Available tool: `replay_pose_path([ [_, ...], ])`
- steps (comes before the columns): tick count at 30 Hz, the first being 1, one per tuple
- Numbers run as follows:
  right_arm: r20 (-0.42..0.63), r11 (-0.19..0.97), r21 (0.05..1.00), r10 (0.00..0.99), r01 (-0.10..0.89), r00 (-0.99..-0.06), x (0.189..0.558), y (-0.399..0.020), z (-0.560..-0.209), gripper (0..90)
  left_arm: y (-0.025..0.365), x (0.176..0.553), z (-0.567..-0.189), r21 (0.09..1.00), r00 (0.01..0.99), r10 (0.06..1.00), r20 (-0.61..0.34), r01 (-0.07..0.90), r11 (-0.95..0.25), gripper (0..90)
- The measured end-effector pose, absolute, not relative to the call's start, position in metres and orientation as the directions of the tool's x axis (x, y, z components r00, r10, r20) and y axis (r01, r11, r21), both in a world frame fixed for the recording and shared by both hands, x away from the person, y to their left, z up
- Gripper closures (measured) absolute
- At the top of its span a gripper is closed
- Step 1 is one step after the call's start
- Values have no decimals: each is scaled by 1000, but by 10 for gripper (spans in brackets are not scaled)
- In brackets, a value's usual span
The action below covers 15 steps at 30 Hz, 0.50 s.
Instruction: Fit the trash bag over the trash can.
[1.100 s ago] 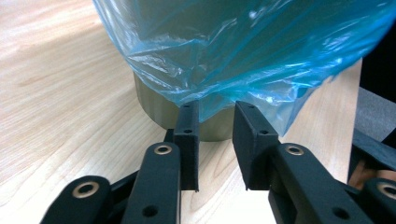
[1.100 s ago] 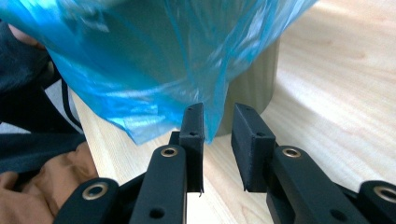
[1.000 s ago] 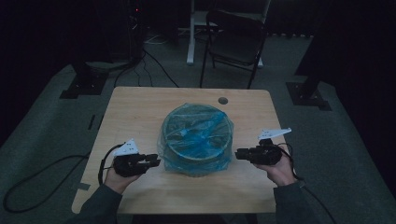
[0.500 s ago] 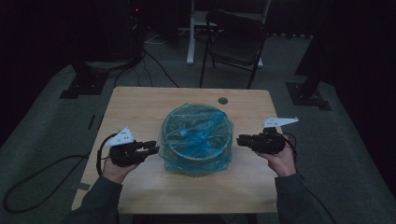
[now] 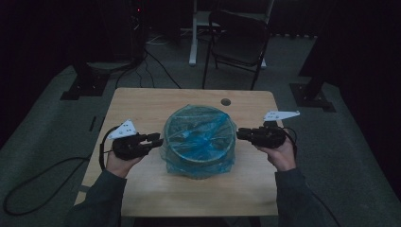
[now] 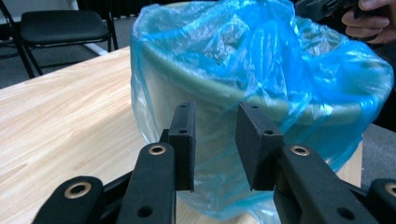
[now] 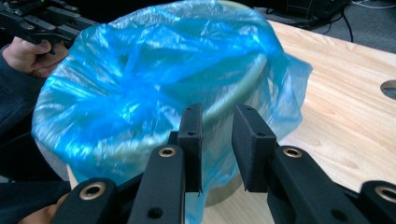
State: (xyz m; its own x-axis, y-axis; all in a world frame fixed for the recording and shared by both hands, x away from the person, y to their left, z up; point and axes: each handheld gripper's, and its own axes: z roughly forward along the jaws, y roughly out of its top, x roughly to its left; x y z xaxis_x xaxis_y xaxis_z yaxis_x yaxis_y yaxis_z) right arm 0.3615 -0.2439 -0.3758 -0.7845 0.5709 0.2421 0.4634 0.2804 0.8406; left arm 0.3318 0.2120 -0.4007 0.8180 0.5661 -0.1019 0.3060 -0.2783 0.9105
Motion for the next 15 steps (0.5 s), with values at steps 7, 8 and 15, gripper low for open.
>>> replay_pose_path([
  [7,234,279,843,578,459,-782,375,-234,-371,735,208,340,-395,918,816,568,-106,300,-260,684],
  [8,233,277,845,579,458,-781,377,-233,-371,735,207,341,-394,918,816,568,-105,299,-259,684],
  [15,238,265,846,589,462,-773,392,-227,-370,729,204,350,-389,921,813,571,-112,301,-248,675],
])
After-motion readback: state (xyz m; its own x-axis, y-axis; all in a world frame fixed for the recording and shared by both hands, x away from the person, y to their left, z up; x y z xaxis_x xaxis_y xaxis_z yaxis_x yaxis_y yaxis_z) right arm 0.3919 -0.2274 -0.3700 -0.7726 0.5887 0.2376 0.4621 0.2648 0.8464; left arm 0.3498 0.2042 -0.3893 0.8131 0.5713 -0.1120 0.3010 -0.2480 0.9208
